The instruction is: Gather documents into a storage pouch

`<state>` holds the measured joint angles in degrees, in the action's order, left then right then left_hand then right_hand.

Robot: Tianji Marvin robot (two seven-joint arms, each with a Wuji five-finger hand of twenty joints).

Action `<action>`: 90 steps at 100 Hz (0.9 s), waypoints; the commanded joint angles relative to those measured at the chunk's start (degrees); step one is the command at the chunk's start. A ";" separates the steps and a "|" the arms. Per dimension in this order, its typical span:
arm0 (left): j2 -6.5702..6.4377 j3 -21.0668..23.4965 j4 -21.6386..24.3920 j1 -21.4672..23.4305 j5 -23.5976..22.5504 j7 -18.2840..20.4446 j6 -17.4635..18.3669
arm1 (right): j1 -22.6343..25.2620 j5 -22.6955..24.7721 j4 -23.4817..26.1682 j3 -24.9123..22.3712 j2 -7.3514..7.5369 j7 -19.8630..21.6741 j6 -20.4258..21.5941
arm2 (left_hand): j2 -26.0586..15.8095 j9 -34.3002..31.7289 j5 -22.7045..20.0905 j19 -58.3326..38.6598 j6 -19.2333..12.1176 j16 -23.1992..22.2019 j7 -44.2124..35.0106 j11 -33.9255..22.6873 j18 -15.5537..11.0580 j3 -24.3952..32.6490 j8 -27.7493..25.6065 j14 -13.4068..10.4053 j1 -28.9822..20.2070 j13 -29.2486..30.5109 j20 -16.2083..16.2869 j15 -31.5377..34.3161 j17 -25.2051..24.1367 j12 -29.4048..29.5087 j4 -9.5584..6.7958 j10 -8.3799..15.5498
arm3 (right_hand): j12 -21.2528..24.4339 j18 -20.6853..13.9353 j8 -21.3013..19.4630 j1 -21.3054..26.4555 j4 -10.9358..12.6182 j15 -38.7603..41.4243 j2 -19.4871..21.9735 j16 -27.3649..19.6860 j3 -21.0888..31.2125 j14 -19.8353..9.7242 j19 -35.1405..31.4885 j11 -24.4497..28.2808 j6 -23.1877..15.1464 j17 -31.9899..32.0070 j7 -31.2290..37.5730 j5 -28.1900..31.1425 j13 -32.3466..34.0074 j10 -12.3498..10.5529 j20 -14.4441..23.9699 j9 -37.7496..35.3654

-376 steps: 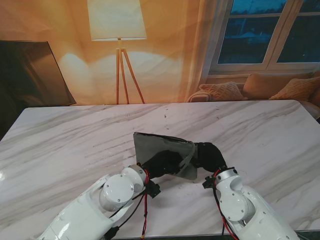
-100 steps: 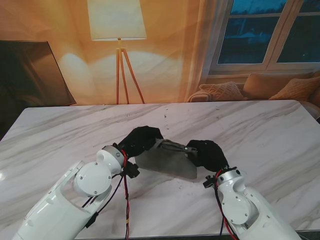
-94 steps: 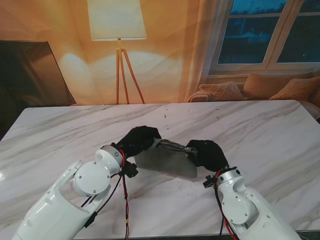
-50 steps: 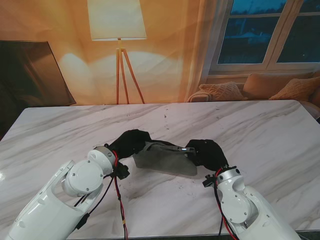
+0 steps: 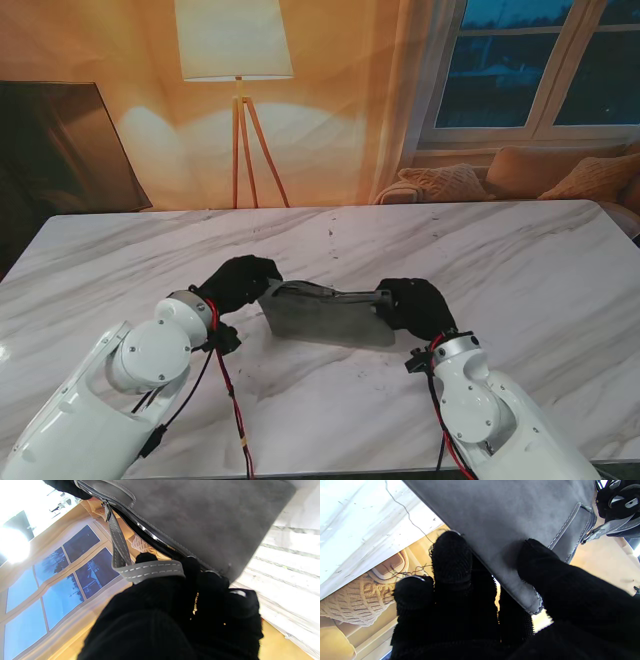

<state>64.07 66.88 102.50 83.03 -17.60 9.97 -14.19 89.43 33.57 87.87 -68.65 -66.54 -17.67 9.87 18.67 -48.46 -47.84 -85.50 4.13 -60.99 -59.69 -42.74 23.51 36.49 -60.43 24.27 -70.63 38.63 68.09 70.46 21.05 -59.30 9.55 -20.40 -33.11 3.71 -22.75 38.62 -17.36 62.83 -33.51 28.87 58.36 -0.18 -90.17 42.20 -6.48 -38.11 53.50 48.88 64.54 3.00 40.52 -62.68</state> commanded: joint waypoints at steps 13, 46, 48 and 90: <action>-0.85 2.16 0.83 0.87 -1.58 1.30 -0.97 | 0.27 -0.63 0.07 -0.05 0.06 1.48 -1.28 | -3.76 -3.36 -2.14 -1.59 0.30 -0.82 -5.83 -4.65 -5.37 0.79 -1.11 6.86 -3.33 1.62 1.48 2.11 1.58 -1.93 -3.12 1.68 | -1.44 0.14 -2.79 4.41 1.86 2.95 -0.09 0.56 6.01 -1.37 -3.41 3.18 -0.97 -1.90 5.01 5.26 3.68 5.09 -0.79 -3.08; -1.17 4.97 1.04 2.26 -4.30 1.62 -2.32 | 0.09 -1.23 0.13 0.10 0.00 1.85 -2.25 | -3.74 -3.36 -2.17 -1.58 0.32 -0.83 -5.76 -4.65 -5.38 0.78 -1.10 6.84 -3.33 1.64 1.53 2.14 1.57 -1.95 -3.12 1.65 | -1.53 0.89 -3.12 4.88 1.88 4.58 -0.41 0.73 6.48 -1.77 -4.16 3.95 0.19 -4.43 4.80 5.58 5.75 6.25 -1.09 -3.14; -1.17 5.10 1.02 2.29 -4.43 1.59 -2.38 | 0.09 -1.31 0.17 0.09 0.00 1.94 -2.32 | -3.73 -3.39 -2.17 -1.57 0.32 -0.83 -5.76 -4.67 -5.38 0.79 -1.11 6.85 -3.33 1.66 1.53 2.15 1.57 -1.96 -3.13 1.63 | -1.58 0.92 -3.14 4.89 1.86 4.86 -0.41 0.81 6.44 -1.88 -4.31 4.08 0.28 -4.63 4.79 5.60 5.81 6.44 -1.08 -3.08; -1.18 8.17 0.60 3.70 -7.41 0.56 -4.00 | -0.20 -1.58 -0.20 0.29 -0.09 1.82 -2.74 | -3.72 -3.35 -2.23 -1.60 0.45 -0.84 -5.77 -4.72 -5.43 0.86 -1.15 6.95 -3.33 1.62 1.57 2.20 1.55 -1.96 -3.13 1.59 | -1.63 1.06 -3.39 5.25 1.93 7.70 -0.58 1.66 6.59 -2.82 -5.49 4.67 0.85 -6.45 4.70 5.78 7.33 7.12 -0.96 -2.89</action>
<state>63.11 74.19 103.31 86.25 -24.62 10.33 -17.63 89.19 32.04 88.03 -68.38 -66.54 -16.47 7.80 18.66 -48.46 -47.89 -85.50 4.11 -60.99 -59.79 -42.81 23.51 36.49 -60.43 24.27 -70.63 38.63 68.11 70.48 21.06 -59.30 9.55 -20.45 -33.82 5.01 -23.98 38.67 -17.35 68.45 -34.77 29.95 60.08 0.37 -92.13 44.39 -4.11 -43.02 53.52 50.34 68.06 4.78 40.07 -63.27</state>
